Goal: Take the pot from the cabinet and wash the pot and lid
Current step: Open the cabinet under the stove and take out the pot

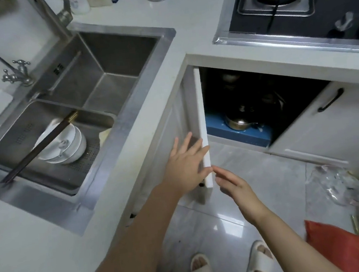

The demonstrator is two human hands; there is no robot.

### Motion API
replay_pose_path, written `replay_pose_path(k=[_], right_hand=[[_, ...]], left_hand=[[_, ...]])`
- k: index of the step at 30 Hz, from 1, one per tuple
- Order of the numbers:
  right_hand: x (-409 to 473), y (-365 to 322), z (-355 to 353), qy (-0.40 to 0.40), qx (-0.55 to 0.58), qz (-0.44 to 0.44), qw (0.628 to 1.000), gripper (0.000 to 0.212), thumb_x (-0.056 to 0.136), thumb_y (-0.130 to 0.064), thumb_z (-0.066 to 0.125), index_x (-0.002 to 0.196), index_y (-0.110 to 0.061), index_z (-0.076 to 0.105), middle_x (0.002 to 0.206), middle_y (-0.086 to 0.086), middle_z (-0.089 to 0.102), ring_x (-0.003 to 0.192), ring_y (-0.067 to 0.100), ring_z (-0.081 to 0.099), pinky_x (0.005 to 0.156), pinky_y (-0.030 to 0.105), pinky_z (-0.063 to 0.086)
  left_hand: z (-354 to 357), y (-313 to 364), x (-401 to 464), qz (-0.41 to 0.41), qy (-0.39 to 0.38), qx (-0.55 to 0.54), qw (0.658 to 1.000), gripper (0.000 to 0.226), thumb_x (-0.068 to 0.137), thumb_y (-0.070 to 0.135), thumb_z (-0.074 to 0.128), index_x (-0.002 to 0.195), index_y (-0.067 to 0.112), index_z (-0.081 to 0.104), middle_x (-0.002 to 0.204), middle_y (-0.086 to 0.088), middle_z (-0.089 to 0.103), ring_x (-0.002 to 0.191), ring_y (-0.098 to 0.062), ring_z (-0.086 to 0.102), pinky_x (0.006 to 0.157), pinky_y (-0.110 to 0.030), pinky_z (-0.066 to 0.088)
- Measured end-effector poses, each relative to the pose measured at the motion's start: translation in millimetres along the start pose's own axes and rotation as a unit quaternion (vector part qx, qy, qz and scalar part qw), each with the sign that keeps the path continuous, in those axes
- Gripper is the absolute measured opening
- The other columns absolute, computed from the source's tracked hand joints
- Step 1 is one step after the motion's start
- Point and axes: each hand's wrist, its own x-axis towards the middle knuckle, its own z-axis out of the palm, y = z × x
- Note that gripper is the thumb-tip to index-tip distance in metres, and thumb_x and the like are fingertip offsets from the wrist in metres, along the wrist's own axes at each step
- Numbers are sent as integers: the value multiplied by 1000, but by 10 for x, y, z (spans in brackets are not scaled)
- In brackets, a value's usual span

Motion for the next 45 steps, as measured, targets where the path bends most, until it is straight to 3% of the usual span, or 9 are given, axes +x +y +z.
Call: replay_pose_path(k=[5,11,16,20,24,29,37,42,45], right_hand=[[159,-113,220,-56,-35,4,998,35,94,-15,52,118,-40,57,123,-24,52,114,-10,46,86,0,38],[371,-174,488,-74,-28,0,997,43,96,-6,45,132,-29,48,124,-24,48,125,3,39,103,23,32],[484,-178,577,-89,-15,13,996,48,95,0,43,136,-25,45,133,-13,48,126,5,42,103,23,35],[558,-205,589,-88,20,37,995,50,93,-3,51,138,-24,41,129,-7,54,119,7,50,85,14,44],[609,-240,488,-67,21,44,997,51,90,-10,58,136,-26,44,128,-5,57,113,7,55,100,24,41],[625,-241,218,-28,6,48,998,46,89,-9,58,133,-21,48,127,0,58,109,8,56,94,21,42],[668,-262,-314,0,5,54,999,42,90,-8,58,131,-16,51,123,1,60,103,8,57,84,14,44],[715,-292,-734,21,-15,70,997,39,90,-10,57,128,-17,53,120,2,61,104,11,56,88,18,43],[776,-320,-1093,44,-34,78,995,36,90,-10,57,126,-15,54,115,3,61,100,10,56,79,12,43]], left_hand=[[-198,-320,-93,33,7,132,991,62,89,61,34,144,32,34,160,-7,15,149,-29,-2,117,-56,-9],[-274,-552,-136,53,13,179,982,51,87,56,45,133,35,50,158,-10,22,148,-35,6,115,-65,1],[-373,-538,-86,32,9,207,978,42,86,53,51,122,33,61,160,-12,11,147,-38,-7,112,-66,-11],[-425,-568,-57,2,-13,201,980,43,83,54,55,119,33,62,160,-13,10,146,-40,-10,111,-68,-10],[-437,-591,-24,-34,-35,207,977,43,82,55,58,120,36,58,161,-11,8,146,-39,-12,112,-67,-8],[-396,-507,47,-107,-24,211,971,51,80,68,48,109,29,62,159,-7,18,147,-38,-6,113,-65,-3],[-361,-364,137,-175,-41,259,949,54,91,60,34,112,22,65,158,-1,23,148,-35,-4,113,-66,-2],[-162,65,457,-160,2,198,967,43,94,49,41,106,18,69,141,-7,51,143,-30,27,116,-58,-1],[46,421,811,-174,-45,87,980,46,96,49,34,119,20,62,135,-1,56,135,-23,39,118,-48,11]])
